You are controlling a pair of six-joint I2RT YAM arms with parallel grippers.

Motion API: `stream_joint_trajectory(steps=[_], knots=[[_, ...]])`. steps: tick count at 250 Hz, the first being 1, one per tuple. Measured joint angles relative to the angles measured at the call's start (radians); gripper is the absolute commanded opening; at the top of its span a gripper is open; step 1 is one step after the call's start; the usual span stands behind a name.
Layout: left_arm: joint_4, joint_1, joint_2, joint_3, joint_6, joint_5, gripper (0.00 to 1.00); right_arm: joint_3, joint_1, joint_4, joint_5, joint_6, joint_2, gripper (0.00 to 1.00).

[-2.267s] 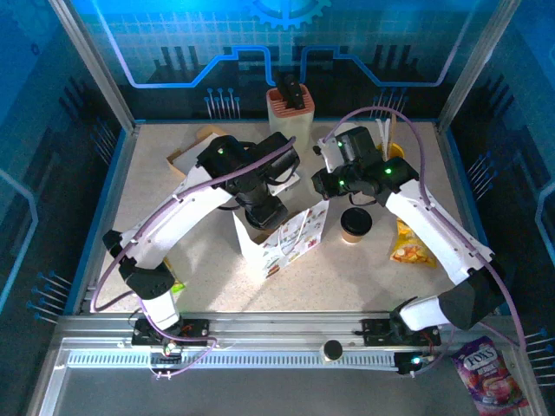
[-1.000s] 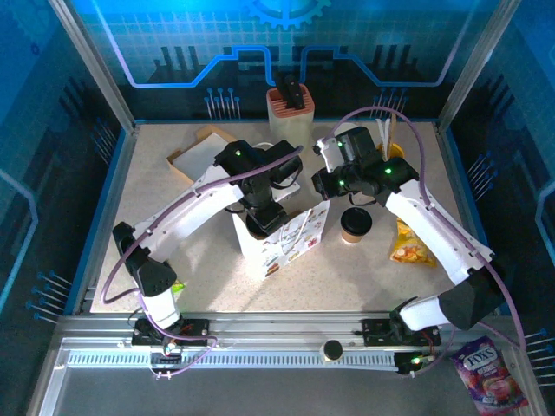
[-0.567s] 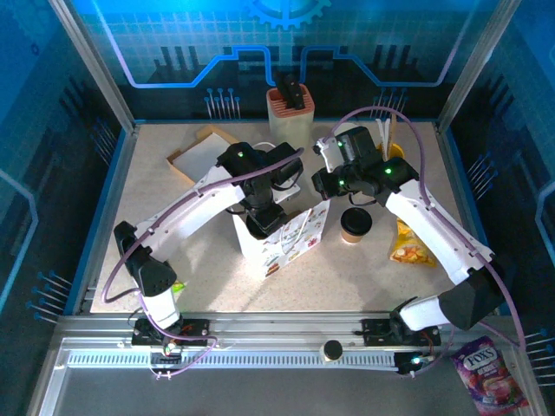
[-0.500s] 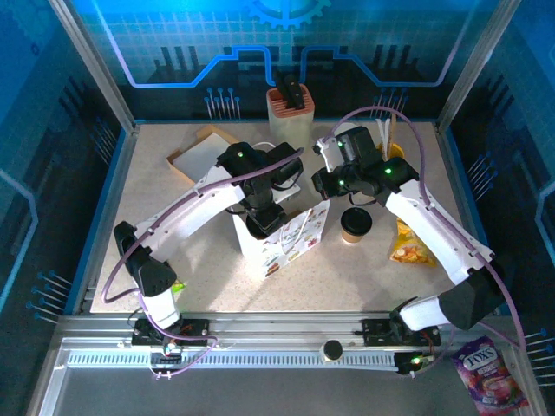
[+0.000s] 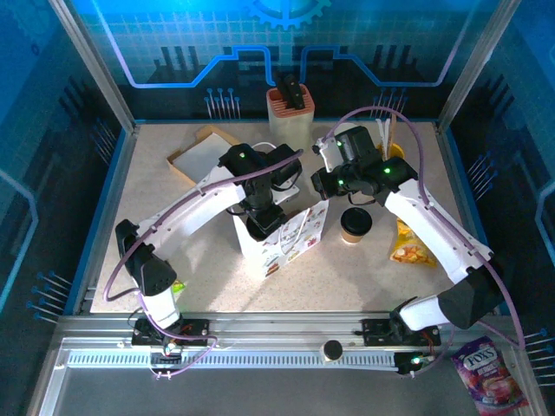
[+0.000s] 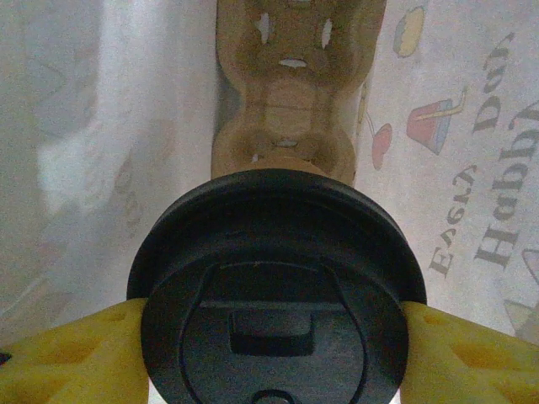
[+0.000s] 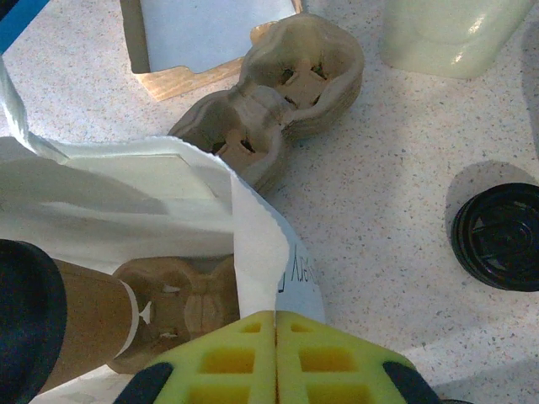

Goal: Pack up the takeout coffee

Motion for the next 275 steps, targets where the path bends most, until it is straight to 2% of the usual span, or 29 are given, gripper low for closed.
stream_joint_trajectory(steps=[275], knots=[[0.117,0.02,0.01,-0.17,0.008,0.023,0.52,0.0,0.001,0.007,-0.011,0.0,0.006,0.07]])
